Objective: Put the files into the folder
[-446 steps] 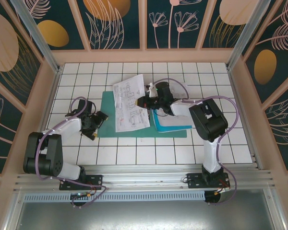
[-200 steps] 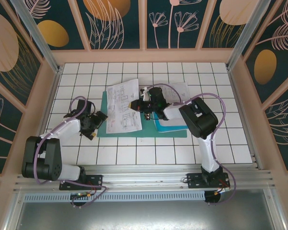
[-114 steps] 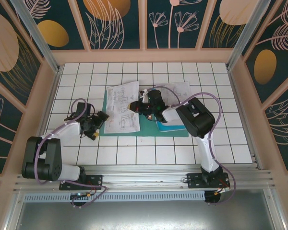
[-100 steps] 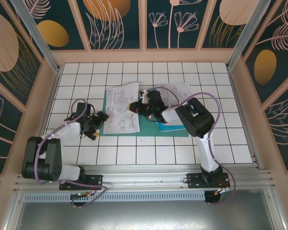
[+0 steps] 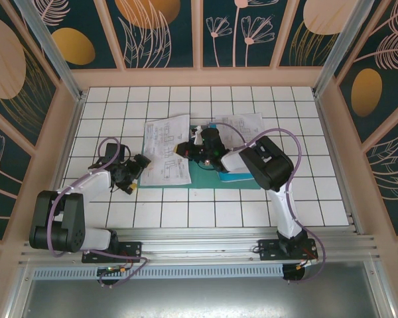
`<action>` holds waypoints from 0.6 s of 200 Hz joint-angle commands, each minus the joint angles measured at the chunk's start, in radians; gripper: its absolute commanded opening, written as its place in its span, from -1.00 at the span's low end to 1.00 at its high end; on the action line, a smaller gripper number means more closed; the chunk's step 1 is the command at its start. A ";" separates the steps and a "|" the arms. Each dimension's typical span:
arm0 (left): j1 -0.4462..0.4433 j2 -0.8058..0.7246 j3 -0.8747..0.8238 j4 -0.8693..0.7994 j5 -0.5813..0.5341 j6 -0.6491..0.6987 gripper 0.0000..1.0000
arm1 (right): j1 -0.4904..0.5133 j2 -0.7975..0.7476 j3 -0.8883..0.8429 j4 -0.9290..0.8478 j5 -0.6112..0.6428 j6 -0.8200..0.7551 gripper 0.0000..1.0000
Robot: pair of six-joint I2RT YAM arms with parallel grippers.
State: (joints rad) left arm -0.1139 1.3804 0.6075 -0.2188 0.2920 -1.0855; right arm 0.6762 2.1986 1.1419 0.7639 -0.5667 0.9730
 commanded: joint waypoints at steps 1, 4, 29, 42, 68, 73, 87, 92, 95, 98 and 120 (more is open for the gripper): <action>-0.001 0.008 -0.026 0.009 0.044 -0.014 0.98 | 0.010 0.020 -0.022 0.044 0.042 0.018 -1.00; -0.001 0.007 -0.026 0.009 0.045 -0.015 0.98 | 0.010 0.020 -0.022 0.043 0.041 0.018 -1.00; -0.001 0.011 -0.025 0.012 0.047 -0.015 0.98 | 0.010 0.027 -0.013 0.041 0.024 0.015 -1.00; -0.002 0.014 -0.022 0.012 0.049 -0.014 0.97 | 0.014 0.027 -0.017 0.045 0.016 0.017 -1.00; -0.001 0.020 -0.017 0.018 0.049 -0.013 0.98 | 0.016 0.026 -0.024 0.046 -0.009 0.008 -1.00; -0.001 0.022 -0.017 0.018 0.049 -0.014 0.98 | 0.018 0.026 -0.024 0.042 -0.014 0.004 -1.00; -0.001 0.025 -0.012 0.018 0.049 -0.012 0.98 | 0.018 0.023 -0.024 0.034 -0.023 -0.005 -1.00; -0.001 0.026 -0.011 0.019 0.049 -0.012 0.98 | 0.018 0.022 -0.024 0.030 -0.025 -0.008 -1.00; -0.002 0.028 -0.011 0.019 0.048 -0.012 0.98 | 0.018 0.022 -0.025 0.028 -0.025 -0.009 -1.00; -0.001 0.029 -0.009 0.019 0.048 -0.013 0.98 | 0.018 0.021 -0.027 0.025 -0.024 -0.011 -1.00; -0.001 0.032 -0.005 0.024 0.050 -0.014 0.98 | 0.019 0.015 -0.033 0.014 -0.019 -0.011 -1.00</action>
State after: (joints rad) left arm -0.1120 1.3846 0.6075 -0.2123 0.3035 -1.0855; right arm 0.6827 2.2089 1.1320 0.7723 -0.5686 0.9764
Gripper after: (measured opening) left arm 0.988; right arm 0.055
